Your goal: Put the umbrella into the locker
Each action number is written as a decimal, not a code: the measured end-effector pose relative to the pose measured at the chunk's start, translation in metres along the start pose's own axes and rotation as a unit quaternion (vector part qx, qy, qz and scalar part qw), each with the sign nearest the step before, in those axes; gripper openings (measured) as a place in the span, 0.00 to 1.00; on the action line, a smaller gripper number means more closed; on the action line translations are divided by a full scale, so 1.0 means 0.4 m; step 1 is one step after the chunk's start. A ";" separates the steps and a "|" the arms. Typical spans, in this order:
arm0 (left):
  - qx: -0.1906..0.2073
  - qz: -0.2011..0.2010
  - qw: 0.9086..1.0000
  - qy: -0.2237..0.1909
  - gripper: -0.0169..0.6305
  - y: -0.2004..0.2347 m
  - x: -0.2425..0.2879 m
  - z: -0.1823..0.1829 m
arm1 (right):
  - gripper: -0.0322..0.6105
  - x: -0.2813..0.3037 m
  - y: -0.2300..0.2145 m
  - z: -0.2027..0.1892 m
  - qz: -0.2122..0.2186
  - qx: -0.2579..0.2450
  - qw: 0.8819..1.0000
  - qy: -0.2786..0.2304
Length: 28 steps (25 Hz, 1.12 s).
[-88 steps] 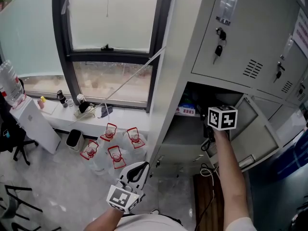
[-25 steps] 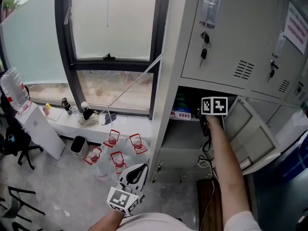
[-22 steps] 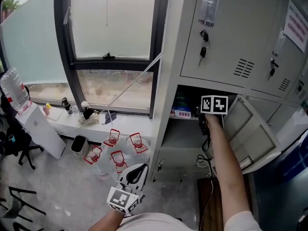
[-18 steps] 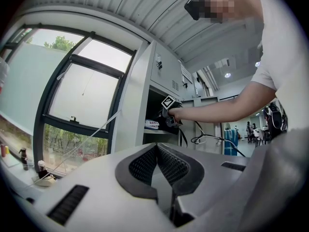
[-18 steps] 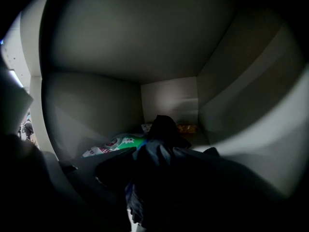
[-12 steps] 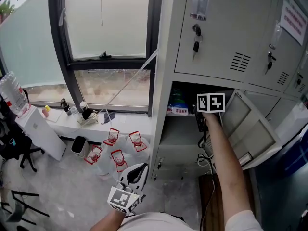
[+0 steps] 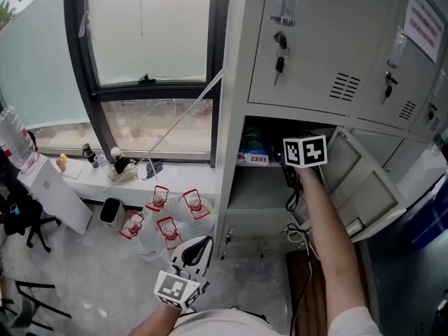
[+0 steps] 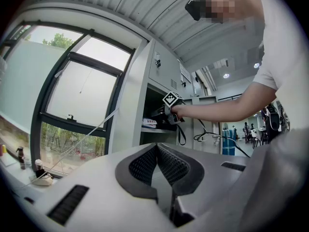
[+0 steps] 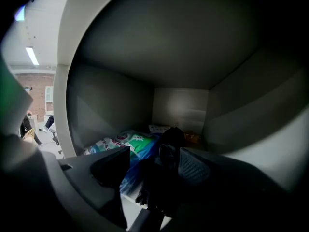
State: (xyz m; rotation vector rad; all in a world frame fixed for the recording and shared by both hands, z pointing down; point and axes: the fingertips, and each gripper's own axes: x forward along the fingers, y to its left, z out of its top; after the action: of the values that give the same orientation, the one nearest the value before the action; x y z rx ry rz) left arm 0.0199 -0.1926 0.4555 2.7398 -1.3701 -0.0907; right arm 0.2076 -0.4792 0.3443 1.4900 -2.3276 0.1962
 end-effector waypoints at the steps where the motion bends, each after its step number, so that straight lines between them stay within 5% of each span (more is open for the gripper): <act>1: 0.000 -0.001 1.000 0.000 0.06 0.000 0.001 -0.001 | 0.53 -0.006 0.005 0.002 -0.001 -0.006 1.000 -0.002; 14: -0.001 -0.018 1.000 0.001 0.06 0.008 -0.015 0.003 | 0.43 -0.089 -0.007 0.007 -0.051 -0.031 0.998 -0.036; 28: -0.012 -0.035 0.999 0.003 0.06 0.022 -0.073 -0.004 | 0.18 -0.165 -0.002 -0.010 -0.092 -0.015 0.994 -0.053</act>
State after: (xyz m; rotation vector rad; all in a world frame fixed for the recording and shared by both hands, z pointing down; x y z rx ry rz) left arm -0.0044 -0.1744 0.4585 2.7655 -1.2639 -0.1039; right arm 0.2340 -0.4224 0.3231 1.7279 -2.2446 0.0322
